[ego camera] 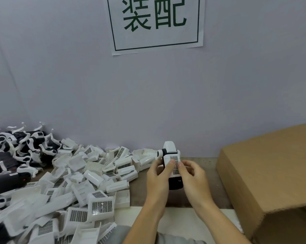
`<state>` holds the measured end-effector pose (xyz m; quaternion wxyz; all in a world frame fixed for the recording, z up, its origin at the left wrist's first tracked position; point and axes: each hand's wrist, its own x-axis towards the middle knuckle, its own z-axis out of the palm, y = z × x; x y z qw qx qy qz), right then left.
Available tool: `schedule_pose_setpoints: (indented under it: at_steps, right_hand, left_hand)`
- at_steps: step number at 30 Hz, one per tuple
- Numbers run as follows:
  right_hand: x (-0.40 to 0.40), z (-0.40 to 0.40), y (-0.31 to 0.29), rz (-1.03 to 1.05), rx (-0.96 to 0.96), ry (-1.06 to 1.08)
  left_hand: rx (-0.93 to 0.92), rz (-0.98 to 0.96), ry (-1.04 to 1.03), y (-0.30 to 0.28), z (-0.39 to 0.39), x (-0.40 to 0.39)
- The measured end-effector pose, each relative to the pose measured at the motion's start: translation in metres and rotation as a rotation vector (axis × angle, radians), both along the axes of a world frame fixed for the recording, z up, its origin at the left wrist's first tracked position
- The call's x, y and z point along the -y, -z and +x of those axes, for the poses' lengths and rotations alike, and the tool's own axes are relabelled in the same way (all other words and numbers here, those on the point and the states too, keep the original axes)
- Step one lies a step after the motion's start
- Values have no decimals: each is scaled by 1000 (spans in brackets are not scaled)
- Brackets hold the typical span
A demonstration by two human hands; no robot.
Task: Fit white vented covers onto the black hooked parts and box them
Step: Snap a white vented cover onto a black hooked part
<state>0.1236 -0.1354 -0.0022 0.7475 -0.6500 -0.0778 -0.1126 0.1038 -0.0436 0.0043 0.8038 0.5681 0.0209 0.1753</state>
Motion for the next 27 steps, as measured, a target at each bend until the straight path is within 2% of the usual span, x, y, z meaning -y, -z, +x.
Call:
schedule_pose_setpoints:
  at_steps: [3,10,17,22,27]
  right_hand:
    - [3,-2,-3,45,-38,-132]
    - [6,0,-3,35,-43,-135]
    - [7,-6,-7,140,-73,-226]
    - [3,-4,-8,61,-128,-180]
    - [-2,0,-3,-161,-55,-15]
  left_hand:
    - [47,33,16,-1,0,0]
    - [92,95,0,0,-1,2]
    - [113,115,0,-4,-5,4]
    - [84,155,-35,-2,-2,5]
    - [33,174,-63,-1,-1,3]
